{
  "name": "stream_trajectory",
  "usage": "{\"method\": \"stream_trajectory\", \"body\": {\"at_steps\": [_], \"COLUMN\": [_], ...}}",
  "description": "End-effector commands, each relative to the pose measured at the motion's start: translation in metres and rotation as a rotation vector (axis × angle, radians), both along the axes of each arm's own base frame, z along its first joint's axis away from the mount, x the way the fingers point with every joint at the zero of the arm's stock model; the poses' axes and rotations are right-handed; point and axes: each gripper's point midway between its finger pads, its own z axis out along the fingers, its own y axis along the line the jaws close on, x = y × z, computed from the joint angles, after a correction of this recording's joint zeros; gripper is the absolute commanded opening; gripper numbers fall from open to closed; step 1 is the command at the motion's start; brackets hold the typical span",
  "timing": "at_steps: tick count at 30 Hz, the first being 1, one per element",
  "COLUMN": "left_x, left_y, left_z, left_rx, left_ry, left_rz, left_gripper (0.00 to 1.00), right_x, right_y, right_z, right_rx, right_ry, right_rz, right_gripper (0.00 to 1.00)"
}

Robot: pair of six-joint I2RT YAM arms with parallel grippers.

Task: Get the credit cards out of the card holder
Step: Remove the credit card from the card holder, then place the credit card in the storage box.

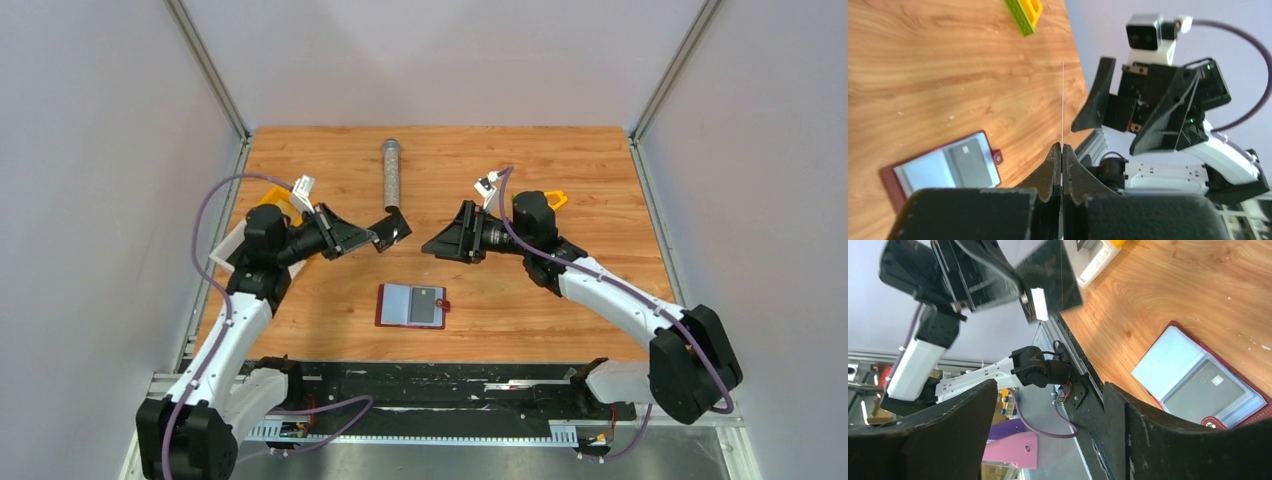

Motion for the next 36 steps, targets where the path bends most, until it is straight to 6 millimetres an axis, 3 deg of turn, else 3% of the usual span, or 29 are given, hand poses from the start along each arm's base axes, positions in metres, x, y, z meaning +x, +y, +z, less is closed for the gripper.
{"method": "stream_trajectory", "body": {"at_steps": [1, 2, 5, 10, 16, 18, 28, 36], "left_x": [0.004, 0.007, 0.018, 0.038, 0.052, 0.056, 0.070, 0.075], "left_y": [0.028, 0.033, 0.068, 0.119, 0.198, 0.213, 0.273, 0.296], "left_z": [0.005, 0.014, 0.007, 0.000, -0.008, -0.009, -0.021, -0.053], "left_rx": [0.161, 0.174, 0.263, 0.364, 0.496, 0.523, 0.694, 0.742], "left_ry": [-0.022, -0.039, 0.027, 0.119, 0.231, 0.263, 0.402, 0.503], "left_rz": [0.034, 0.047, 0.138, 0.227, 0.451, 0.489, 0.611, 0.668], "left_gripper": [0.00, 0.00, 0.00, 0.00, 0.00, 0.00, 0.00, 0.00], "right_x": [-0.014, -0.015, -0.020, -0.026, -0.035, -0.038, -0.039, -0.032], "right_y": [-0.010, -0.012, -0.018, -0.024, -0.025, -0.025, -0.031, -0.032], "right_z": [0.011, 0.013, 0.017, 0.019, 0.018, 0.018, 0.014, 0.007], "right_rx": [-0.014, -0.017, -0.028, -0.040, -0.035, -0.032, -0.045, -0.073], "right_ry": [-0.109, -0.120, -0.159, -0.184, -0.199, -0.204, -0.225, -0.237], "right_rz": [0.022, 0.017, 0.007, 0.002, 0.049, 0.063, 0.063, 0.039], "right_gripper": [0.83, 0.87, 0.94, 0.97, 0.96, 0.96, 0.95, 0.95]}}
